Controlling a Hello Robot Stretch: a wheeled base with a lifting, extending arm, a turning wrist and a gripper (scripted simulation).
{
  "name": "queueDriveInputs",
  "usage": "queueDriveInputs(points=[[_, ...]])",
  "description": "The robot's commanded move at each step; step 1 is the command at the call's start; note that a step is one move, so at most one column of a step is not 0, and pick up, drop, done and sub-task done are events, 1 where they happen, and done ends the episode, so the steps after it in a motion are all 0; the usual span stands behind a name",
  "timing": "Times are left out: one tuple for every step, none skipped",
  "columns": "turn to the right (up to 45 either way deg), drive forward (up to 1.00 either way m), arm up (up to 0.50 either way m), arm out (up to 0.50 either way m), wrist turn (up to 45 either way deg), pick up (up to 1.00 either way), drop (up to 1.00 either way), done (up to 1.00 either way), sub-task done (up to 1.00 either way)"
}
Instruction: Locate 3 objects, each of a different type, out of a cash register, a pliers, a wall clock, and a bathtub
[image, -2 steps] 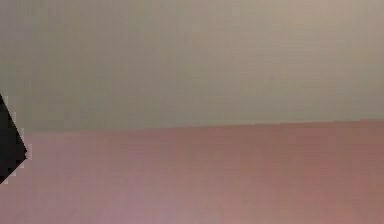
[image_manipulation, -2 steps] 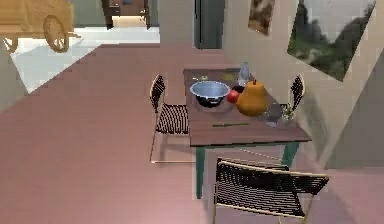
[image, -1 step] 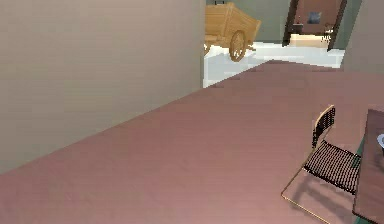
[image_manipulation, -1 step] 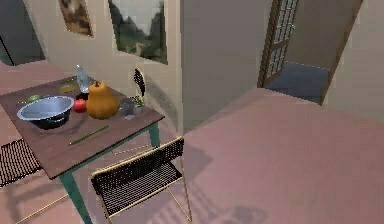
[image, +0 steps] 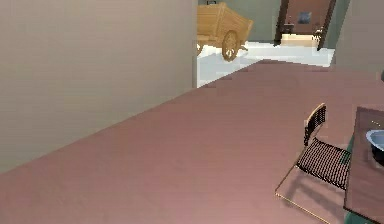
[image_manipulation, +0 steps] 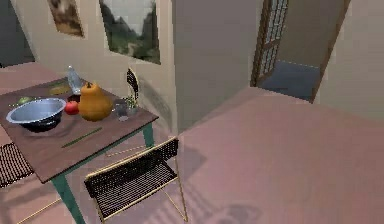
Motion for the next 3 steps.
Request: queueDriveInputs(points=[[0.0, 1.0, 0.0, 0.0, 0.0, 0.0, 0.0, 0.0, 0.0], [6.0, 0.0, 0.0, 0.0, 0.0, 0.0, 0.0, 0.0, 0.0], [0.0, 0.45, 0.0, 0.0, 0.0, 0.0, 0.0, 0.0, 0.0]])
